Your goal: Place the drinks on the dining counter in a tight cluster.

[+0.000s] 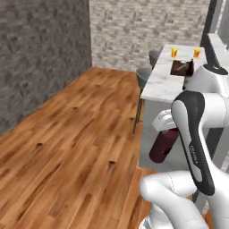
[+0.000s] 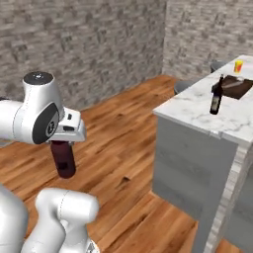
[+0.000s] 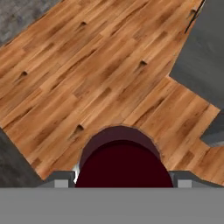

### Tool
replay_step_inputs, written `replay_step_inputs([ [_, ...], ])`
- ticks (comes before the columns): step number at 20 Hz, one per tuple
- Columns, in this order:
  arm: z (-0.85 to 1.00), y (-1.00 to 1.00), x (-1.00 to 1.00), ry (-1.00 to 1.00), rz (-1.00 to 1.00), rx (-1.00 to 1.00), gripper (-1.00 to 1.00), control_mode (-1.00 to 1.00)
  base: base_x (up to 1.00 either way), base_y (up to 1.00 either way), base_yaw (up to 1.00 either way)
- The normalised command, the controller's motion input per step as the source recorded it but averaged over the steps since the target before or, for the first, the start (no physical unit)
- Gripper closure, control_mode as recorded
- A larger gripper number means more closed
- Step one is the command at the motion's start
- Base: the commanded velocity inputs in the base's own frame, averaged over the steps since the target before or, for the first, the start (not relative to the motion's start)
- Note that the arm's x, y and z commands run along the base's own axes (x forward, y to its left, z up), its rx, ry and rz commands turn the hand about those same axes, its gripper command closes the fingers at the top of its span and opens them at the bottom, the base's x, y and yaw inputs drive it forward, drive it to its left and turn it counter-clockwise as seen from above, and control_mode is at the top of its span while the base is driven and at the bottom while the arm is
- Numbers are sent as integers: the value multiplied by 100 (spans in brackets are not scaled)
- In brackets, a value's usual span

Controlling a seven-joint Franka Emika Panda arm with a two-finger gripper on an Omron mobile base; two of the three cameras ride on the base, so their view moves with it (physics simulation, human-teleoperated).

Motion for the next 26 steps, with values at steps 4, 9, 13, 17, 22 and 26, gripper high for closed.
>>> replay_step_inputs([
  [4,0,0,0,0,0,0,100,100,100,100,-48],
  [9,0,0,0,0,0,0,100,100,100,100,-55],
  [13,0,0,0,0,0,0,100,100,100,96,-58],
  [17,0,0,0,0,0,0,100,100,100,82,-60],
  [22,0,0,0,0,0,0,100,100,100,73,-62],
  [26,0,0,0,0,0,0,100,100,81,71,-61],
])
